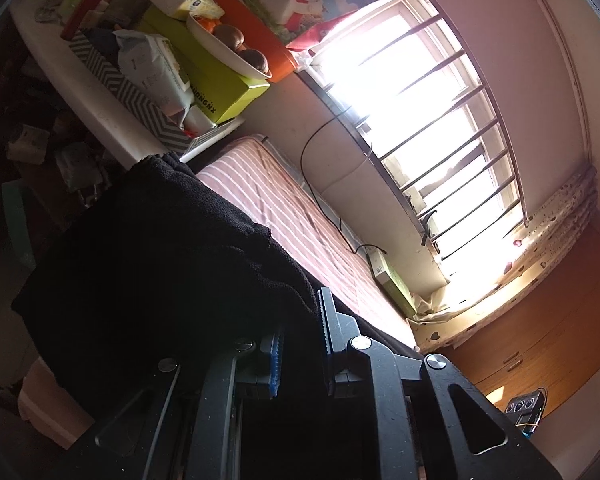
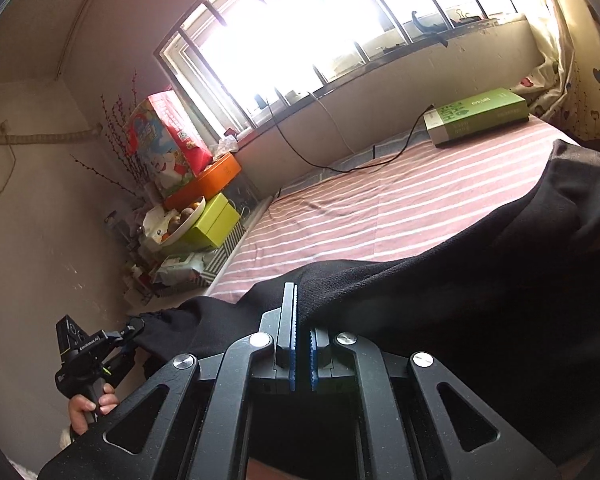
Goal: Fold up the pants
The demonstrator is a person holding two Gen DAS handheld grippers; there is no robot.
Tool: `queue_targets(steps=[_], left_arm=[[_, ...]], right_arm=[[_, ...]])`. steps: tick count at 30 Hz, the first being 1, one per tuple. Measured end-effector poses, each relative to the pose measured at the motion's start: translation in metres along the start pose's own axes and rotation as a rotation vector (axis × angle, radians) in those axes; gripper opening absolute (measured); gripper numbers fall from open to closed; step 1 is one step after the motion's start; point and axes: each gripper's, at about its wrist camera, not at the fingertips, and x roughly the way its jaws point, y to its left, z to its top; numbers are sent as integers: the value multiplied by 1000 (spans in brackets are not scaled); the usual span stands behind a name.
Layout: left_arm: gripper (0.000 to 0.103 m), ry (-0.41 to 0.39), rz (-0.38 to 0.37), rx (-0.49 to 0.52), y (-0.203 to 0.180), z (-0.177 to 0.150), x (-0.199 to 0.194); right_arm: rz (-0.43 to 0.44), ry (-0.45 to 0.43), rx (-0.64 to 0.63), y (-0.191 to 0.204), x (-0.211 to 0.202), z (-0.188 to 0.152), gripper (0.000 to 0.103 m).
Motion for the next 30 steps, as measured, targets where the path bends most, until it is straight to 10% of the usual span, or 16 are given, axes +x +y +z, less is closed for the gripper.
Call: queue_targets(steps=[22,30], left_arm=[[29,39,63,-19,46,-47,-32],[51,-65,62,-113,60,-31,-47]], right_arm=[[-94,177,108,-32,7,-79,4],[-112,203,107,-34,12,-85,4]])
